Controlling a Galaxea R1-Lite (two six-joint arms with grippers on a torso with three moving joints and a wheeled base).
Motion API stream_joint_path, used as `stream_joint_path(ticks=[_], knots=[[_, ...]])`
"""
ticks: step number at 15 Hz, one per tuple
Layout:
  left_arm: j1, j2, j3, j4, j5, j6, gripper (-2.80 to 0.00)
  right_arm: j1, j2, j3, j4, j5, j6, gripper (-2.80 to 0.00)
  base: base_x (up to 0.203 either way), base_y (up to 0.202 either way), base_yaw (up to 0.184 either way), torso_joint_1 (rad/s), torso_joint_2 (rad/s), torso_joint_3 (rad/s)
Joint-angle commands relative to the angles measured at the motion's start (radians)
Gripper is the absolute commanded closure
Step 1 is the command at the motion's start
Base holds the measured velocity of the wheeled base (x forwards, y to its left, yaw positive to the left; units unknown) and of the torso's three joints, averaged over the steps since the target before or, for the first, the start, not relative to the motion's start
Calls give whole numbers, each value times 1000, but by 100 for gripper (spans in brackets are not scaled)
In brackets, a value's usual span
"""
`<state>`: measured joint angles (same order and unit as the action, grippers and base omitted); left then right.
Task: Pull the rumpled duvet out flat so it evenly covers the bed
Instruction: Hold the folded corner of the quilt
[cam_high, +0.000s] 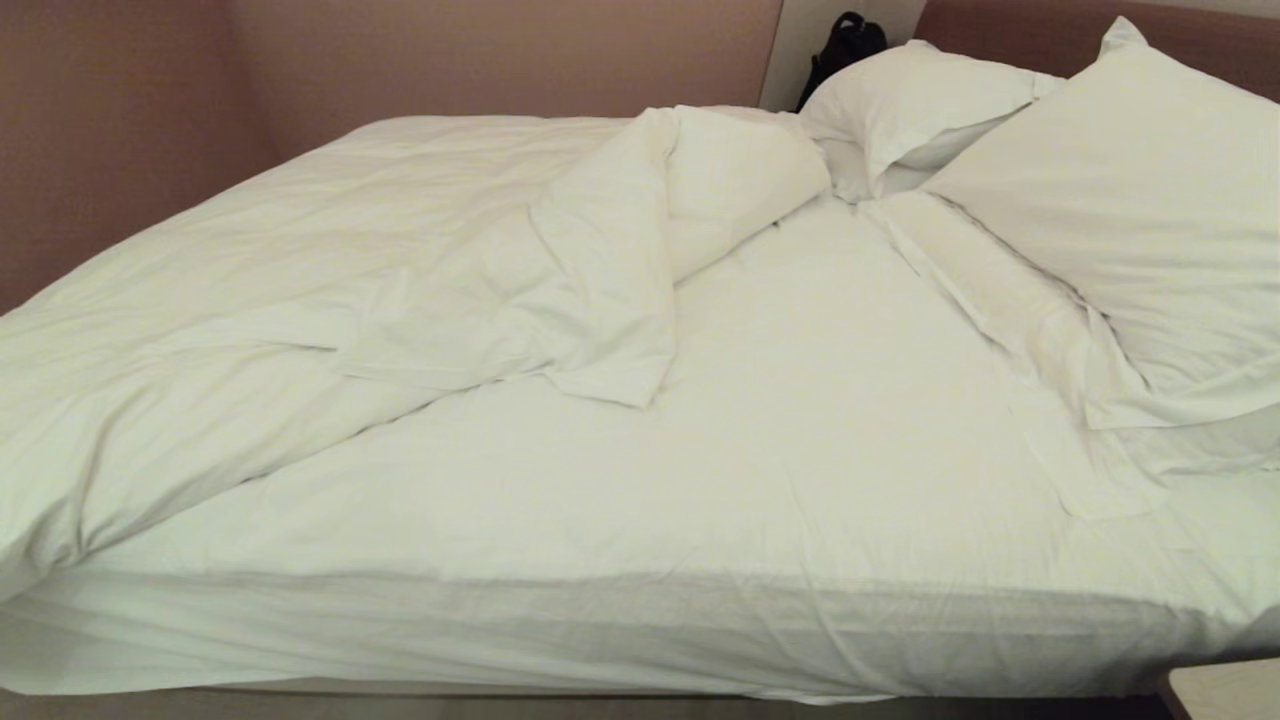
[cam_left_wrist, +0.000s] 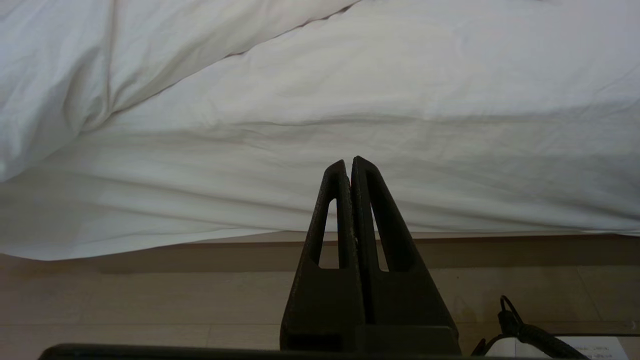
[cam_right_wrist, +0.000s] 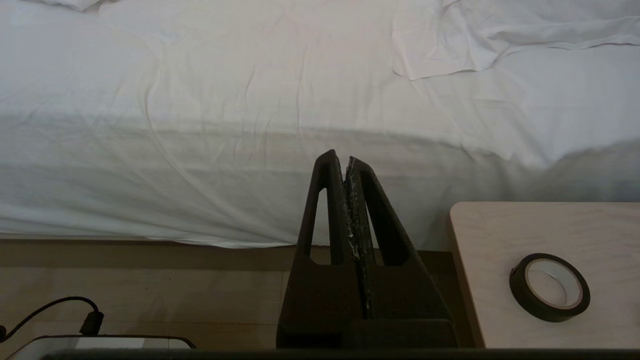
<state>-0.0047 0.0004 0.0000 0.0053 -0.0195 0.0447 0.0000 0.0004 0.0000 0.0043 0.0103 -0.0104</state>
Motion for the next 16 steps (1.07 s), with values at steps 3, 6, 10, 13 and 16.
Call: stream_joint_path(ticks=[3, 6, 10, 13, 16], knots=[[0, 0, 0, 1, 0, 4, 0, 0, 0, 0, 0, 0, 0, 0, 0, 0, 0, 0, 0, 0], [0, 0, 0, -1, 0, 3, 0, 0, 0, 0, 0, 0, 0, 0, 0, 0, 0, 0, 0, 0], [-1, 0, 0, -2, 0, -2, 0, 0, 0, 0, 0, 0, 0, 0, 0, 0, 0, 0, 0, 0], [0, 0, 0, -2, 1, -20, 0, 0, 0, 0, 0, 0, 0, 0, 0, 0, 0, 0, 0, 0], [-1, 0, 0, -2, 1, -20, 0, 0, 0, 0, 0, 0, 0, 0, 0, 0, 0, 0, 0, 0]])
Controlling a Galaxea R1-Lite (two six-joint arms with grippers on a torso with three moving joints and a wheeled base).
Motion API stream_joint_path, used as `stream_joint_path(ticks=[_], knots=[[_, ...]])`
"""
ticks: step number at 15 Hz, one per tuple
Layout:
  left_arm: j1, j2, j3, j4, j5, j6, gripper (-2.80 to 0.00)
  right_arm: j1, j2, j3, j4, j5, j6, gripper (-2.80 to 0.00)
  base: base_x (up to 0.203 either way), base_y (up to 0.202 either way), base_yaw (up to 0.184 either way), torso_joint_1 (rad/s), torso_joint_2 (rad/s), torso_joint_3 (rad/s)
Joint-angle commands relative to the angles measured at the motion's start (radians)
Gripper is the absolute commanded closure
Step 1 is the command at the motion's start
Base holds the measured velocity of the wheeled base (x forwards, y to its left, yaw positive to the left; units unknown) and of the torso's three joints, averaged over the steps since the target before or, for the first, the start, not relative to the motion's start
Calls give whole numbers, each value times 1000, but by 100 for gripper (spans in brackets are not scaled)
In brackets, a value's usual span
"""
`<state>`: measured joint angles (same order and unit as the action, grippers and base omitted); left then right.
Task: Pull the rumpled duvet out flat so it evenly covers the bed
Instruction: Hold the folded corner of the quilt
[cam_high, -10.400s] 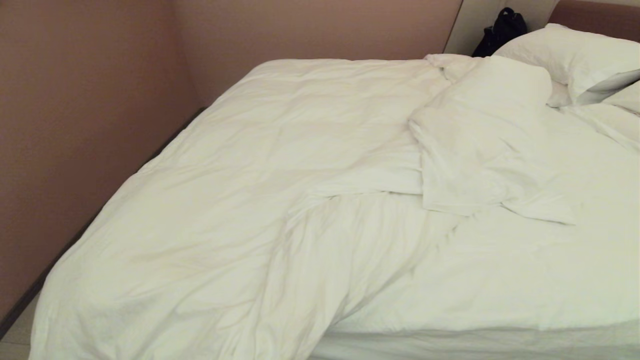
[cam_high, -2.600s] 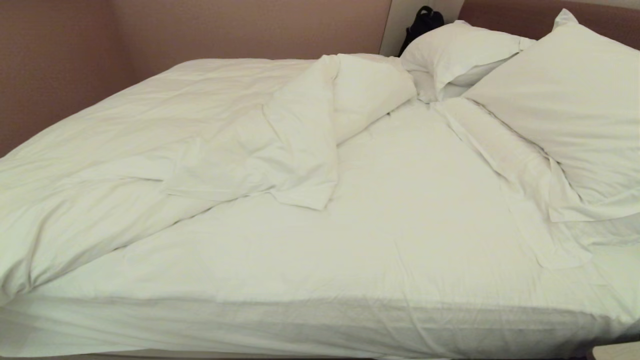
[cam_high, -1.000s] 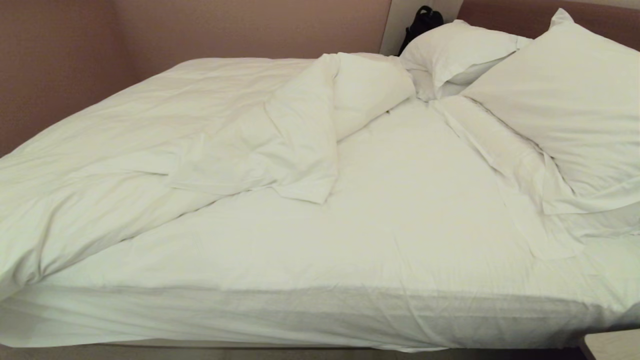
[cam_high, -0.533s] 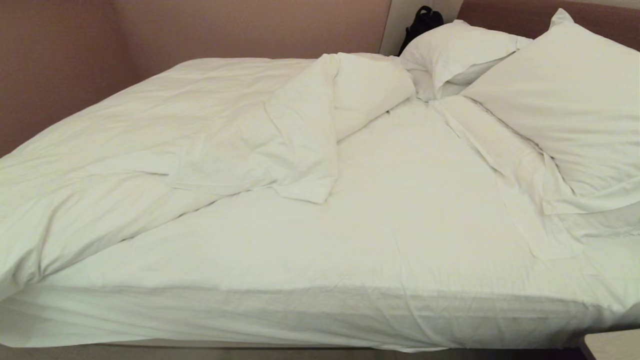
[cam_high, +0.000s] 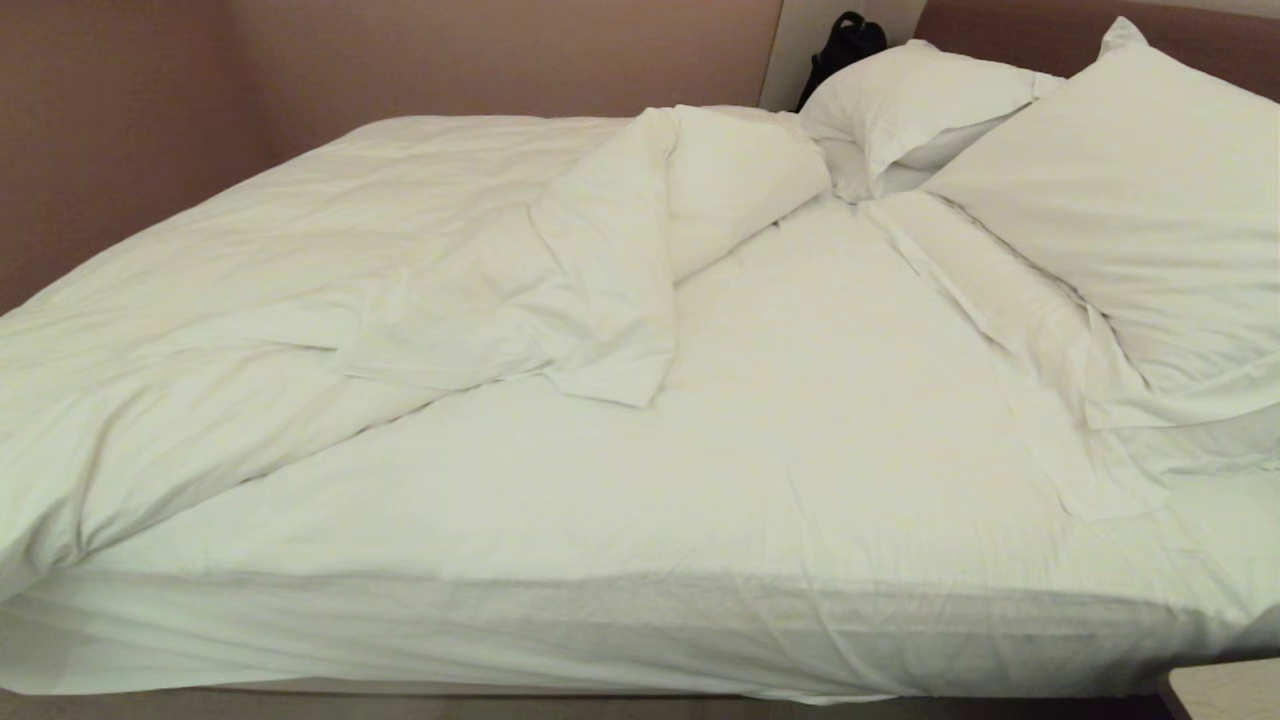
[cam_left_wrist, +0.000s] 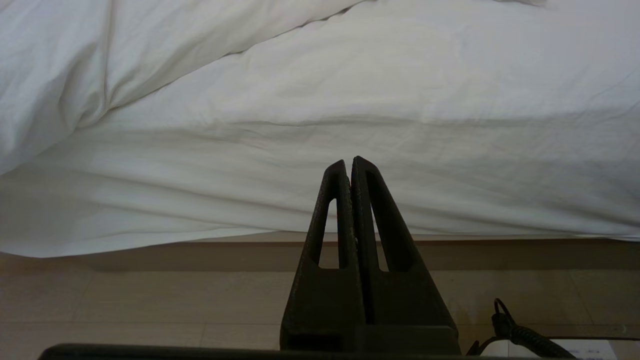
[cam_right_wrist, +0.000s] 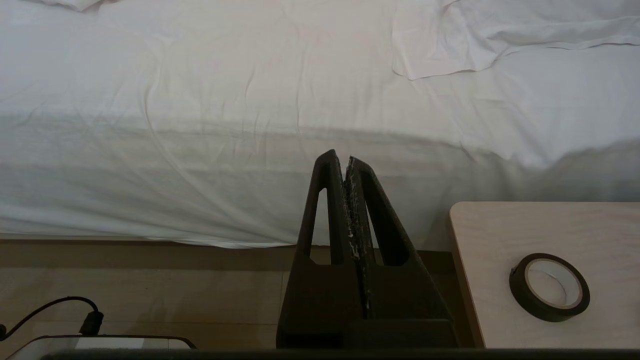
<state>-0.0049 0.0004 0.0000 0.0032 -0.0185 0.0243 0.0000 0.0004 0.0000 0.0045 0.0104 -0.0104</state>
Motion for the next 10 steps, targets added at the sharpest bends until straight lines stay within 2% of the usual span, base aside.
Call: stream_joint_path(ticks=[1, 10], knots=[[0, 0, 0, 0, 0, -1, 0, 0, 0, 0, 0, 0, 0, 0, 0, 0, 0, 0, 0, 0], [0, 0, 0, -2, 0, 1, 0, 0, 0, 0, 0, 0, 0, 0, 0, 0, 0, 0, 0, 0]])
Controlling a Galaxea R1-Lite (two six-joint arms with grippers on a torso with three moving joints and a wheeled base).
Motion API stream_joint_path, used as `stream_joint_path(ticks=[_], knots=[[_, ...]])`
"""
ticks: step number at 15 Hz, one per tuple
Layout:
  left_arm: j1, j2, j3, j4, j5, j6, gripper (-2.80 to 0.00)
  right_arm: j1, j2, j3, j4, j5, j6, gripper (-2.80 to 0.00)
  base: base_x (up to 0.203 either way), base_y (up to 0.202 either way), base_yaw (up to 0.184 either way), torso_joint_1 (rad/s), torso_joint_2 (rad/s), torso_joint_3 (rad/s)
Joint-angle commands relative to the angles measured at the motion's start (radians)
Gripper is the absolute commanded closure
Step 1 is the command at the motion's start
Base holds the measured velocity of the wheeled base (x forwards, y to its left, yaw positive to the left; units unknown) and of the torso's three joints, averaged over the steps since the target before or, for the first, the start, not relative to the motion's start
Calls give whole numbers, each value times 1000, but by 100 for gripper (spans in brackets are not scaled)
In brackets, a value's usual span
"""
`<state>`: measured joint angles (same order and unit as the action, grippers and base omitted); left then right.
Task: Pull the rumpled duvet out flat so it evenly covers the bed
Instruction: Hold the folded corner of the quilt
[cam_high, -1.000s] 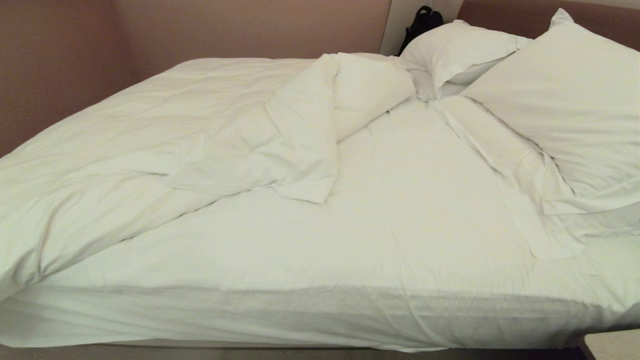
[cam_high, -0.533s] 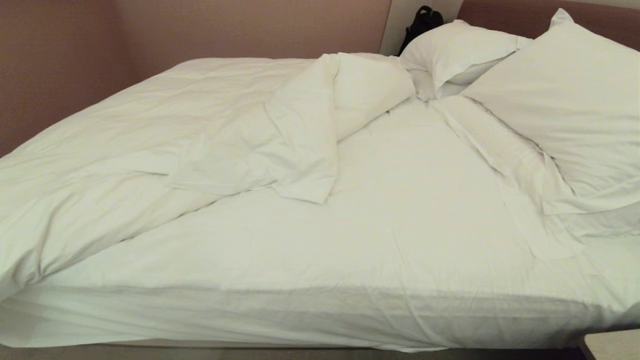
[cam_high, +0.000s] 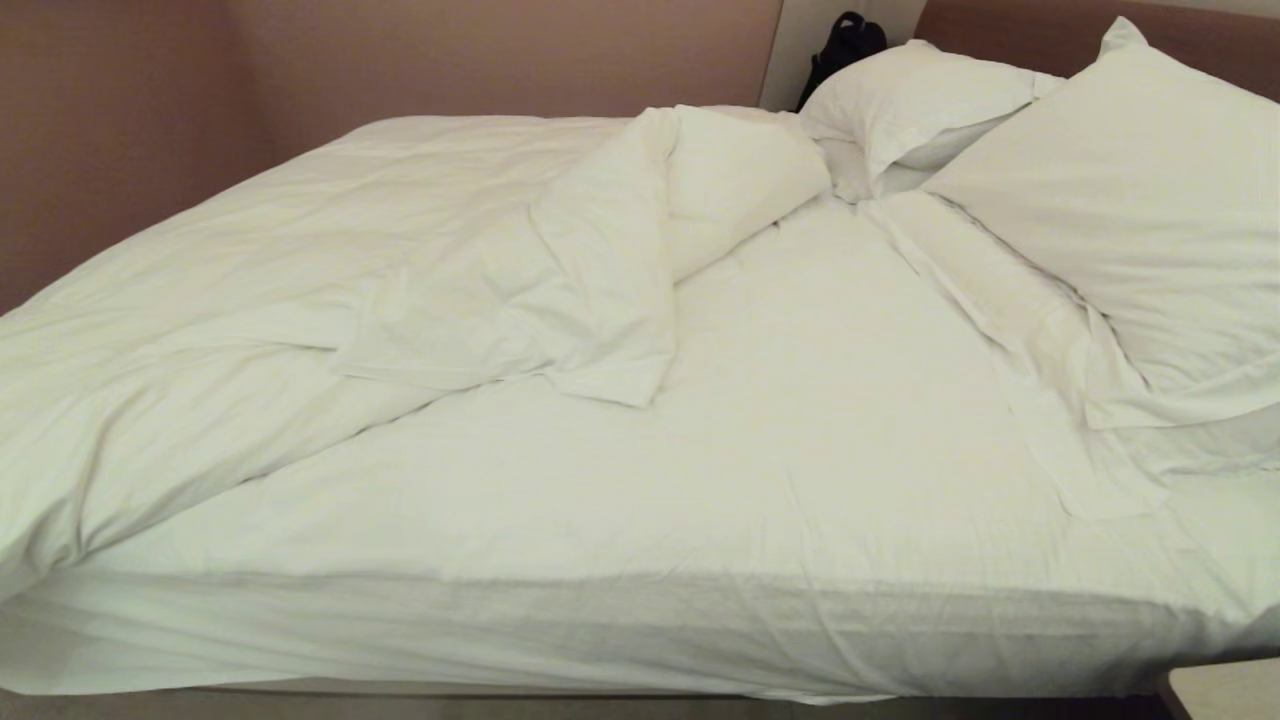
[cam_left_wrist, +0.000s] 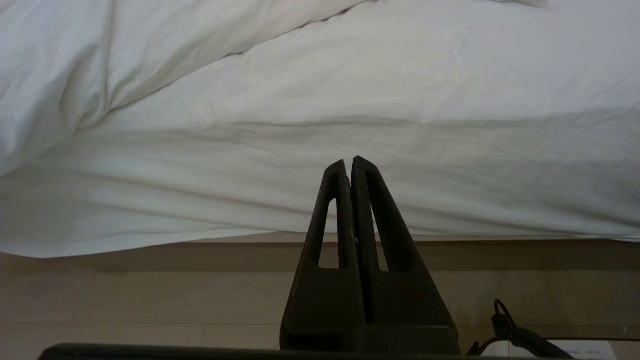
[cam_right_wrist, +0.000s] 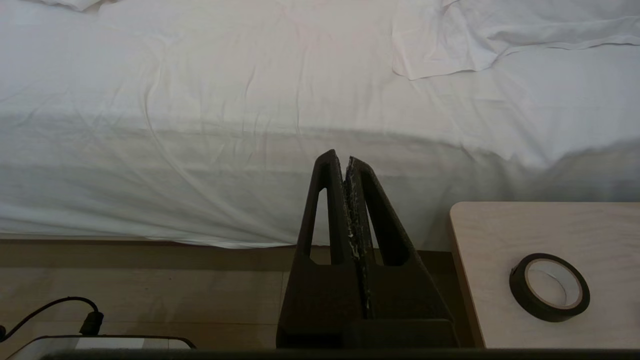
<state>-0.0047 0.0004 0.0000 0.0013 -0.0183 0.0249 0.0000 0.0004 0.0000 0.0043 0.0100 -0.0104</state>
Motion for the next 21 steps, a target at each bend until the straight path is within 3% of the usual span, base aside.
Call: stream_joint_path(ticks=[1, 13, 17, 21], knots=[[0, 0, 0, 0, 0, 1, 0, 0, 0, 0, 0, 1, 0, 0, 0, 0, 0, 0, 0, 0], [0, 0, -3, -4, 3, -4, 0, 0, 0, 0, 0, 1, 0, 0, 0, 0, 0, 0, 0, 0], [0, 13, -105, 37, -11, -37, 0, 0, 0, 0, 0, 1, 0, 0, 0, 0, 0, 0, 0, 0], [-4, 189, -227, 29, -12, -91, 0, 0, 0, 0, 0, 1, 0, 0, 0, 0, 0, 0, 0, 0]])
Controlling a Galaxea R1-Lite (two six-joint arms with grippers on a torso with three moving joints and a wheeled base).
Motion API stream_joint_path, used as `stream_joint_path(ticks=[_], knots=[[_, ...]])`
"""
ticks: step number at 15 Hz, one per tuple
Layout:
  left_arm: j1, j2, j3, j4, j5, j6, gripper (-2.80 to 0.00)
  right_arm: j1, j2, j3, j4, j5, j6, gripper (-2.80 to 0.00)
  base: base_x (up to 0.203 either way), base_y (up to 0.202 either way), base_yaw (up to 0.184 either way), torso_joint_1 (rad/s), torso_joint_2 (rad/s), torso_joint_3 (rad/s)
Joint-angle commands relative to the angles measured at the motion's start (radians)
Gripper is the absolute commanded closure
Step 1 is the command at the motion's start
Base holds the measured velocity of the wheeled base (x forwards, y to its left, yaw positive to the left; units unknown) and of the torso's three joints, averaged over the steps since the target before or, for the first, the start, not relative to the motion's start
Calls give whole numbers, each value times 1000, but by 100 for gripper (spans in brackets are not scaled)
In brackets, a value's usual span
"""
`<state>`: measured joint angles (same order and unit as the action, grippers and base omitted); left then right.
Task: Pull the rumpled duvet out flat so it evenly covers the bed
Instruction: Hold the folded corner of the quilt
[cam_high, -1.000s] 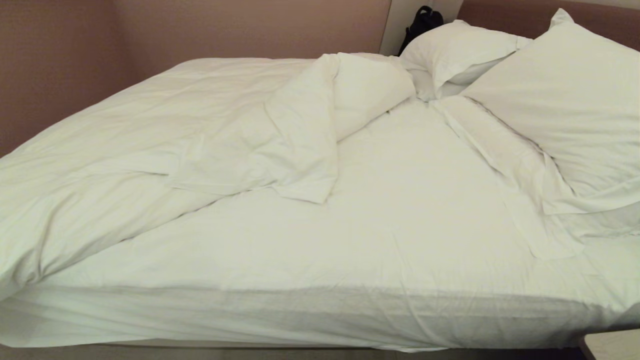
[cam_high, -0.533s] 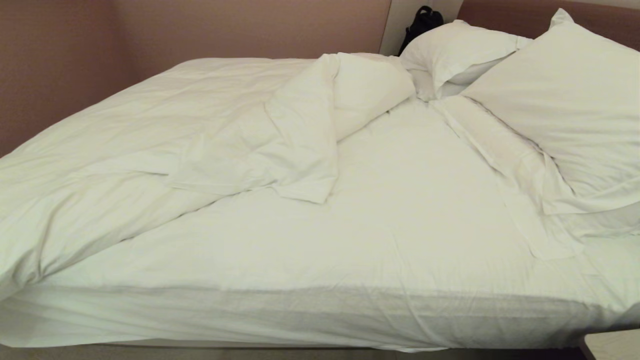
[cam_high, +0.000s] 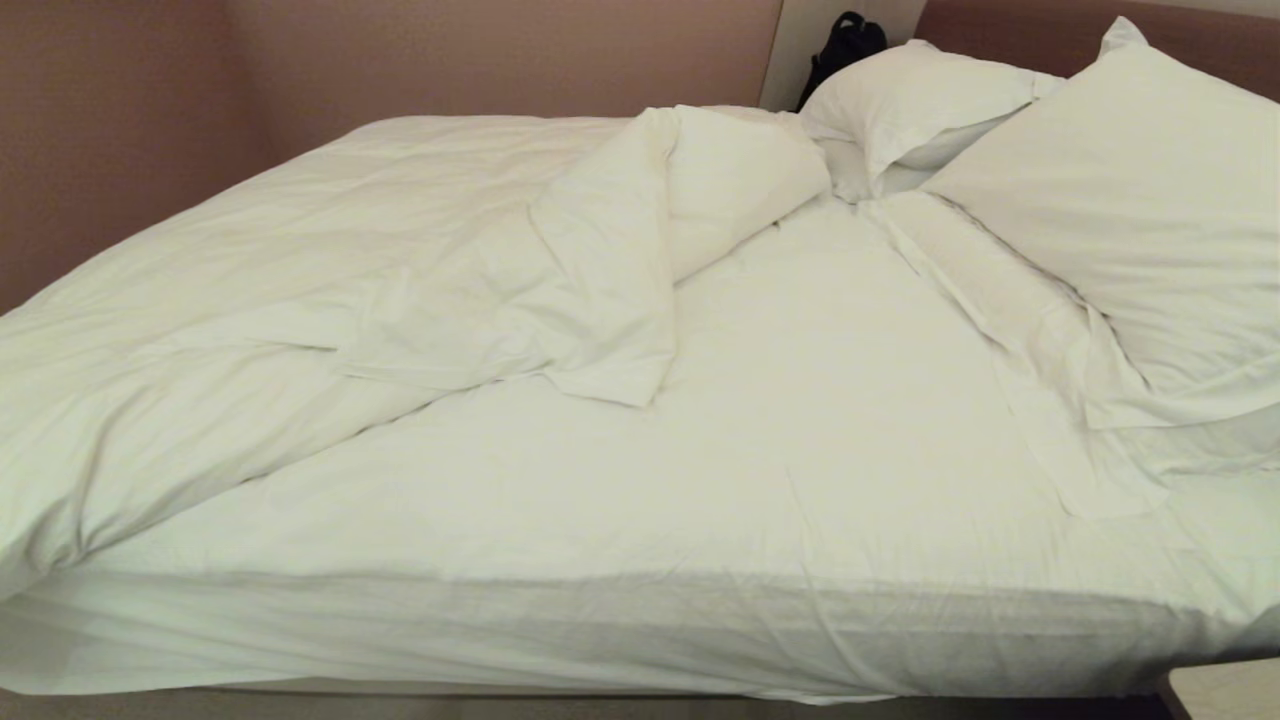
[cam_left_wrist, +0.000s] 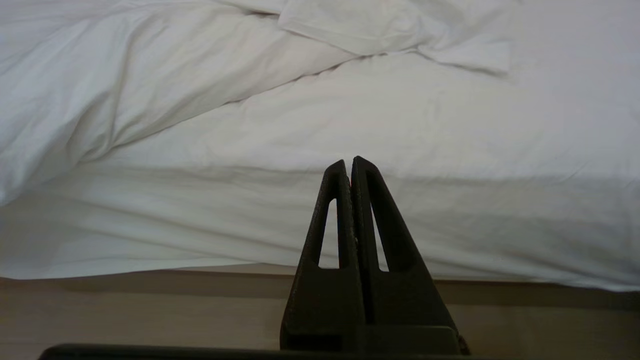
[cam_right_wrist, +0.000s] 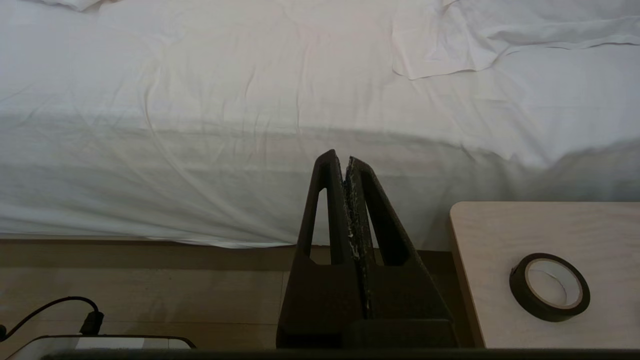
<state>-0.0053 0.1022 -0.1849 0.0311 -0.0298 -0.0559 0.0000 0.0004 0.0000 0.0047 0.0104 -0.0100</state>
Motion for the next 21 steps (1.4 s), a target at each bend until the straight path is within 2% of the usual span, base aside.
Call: stream_joint_path(ticks=[1, 5, 9, 11, 15, 21], knots=[[-9, 154, -77, -3, -1, -34, 0, 0, 0, 0, 0, 0, -1, 0, 0, 0, 0, 0, 0, 0], [-22, 535, -196, -118, -8, -113, 0, 0, 0, 0, 0, 0, -1, 0, 0, 0, 0, 0, 0, 0], [-25, 944, -305, -340, -33, -134, 0, 0, 0, 0, 0, 0, -1, 0, 0, 0, 0, 0, 0, 0], [-30, 1091, -396, -403, -47, -141, 0, 0, 0, 0, 0, 0, -1, 0, 0, 0, 0, 0, 0, 0], [-75, 1354, -598, -442, -52, -161, 0, 0, 0, 0, 0, 0, -1, 0, 0, 0, 0, 0, 0, 0], [-98, 1577, -747, -450, -48, -174, 0, 0, 0, 0, 0, 0, -1, 0, 0, 0, 0, 0, 0, 0]])
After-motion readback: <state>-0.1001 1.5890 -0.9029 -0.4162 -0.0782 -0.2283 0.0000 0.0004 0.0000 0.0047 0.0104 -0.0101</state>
